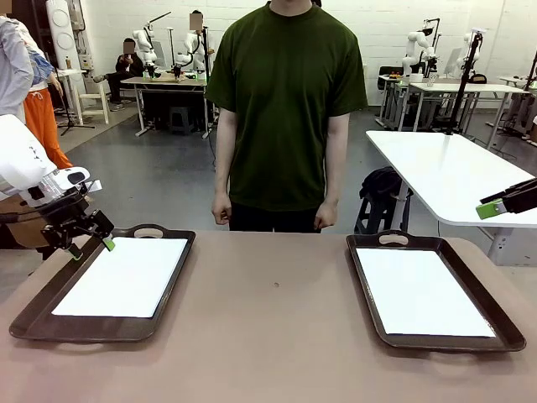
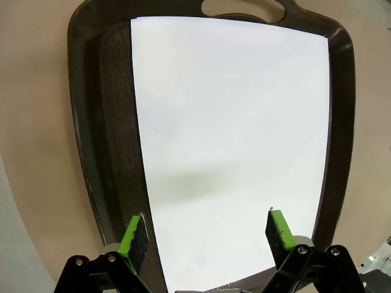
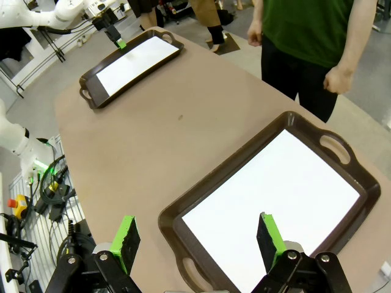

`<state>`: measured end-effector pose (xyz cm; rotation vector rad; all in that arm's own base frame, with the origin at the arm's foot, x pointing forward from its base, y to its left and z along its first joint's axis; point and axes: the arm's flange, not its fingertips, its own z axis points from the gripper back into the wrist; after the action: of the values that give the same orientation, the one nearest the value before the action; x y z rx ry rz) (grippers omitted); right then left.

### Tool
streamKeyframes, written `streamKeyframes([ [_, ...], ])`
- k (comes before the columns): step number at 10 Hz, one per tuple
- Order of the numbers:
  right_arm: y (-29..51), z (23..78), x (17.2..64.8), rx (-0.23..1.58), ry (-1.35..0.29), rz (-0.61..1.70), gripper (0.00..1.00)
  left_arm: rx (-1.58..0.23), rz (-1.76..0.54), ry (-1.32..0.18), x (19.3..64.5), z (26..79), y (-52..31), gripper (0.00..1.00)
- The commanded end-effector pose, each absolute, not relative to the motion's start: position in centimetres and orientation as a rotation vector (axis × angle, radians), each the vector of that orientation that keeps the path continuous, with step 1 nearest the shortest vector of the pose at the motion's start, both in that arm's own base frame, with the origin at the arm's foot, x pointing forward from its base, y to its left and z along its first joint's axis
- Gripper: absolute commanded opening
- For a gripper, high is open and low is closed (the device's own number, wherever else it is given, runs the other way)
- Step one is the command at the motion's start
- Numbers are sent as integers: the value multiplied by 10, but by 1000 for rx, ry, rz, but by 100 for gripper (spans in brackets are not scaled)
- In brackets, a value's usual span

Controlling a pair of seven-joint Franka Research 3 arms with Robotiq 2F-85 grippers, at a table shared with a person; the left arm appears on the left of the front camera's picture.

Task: Sort the A4 documents.
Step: Place the A4 Paper in the designated Handle tray.

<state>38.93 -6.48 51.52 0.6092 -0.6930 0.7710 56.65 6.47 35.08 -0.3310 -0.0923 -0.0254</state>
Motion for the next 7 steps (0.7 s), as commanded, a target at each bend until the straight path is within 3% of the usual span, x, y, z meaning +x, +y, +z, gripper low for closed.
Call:
streamKeyframes([
  [1, -64, 515, 390, 608, -701, 774, 100, -335, -37, -96, 566, 350, 66, 100],
  [7, -64, 515, 390, 608, -701, 774, 100, -335, -37, -96, 566, 350, 66, 100],
])
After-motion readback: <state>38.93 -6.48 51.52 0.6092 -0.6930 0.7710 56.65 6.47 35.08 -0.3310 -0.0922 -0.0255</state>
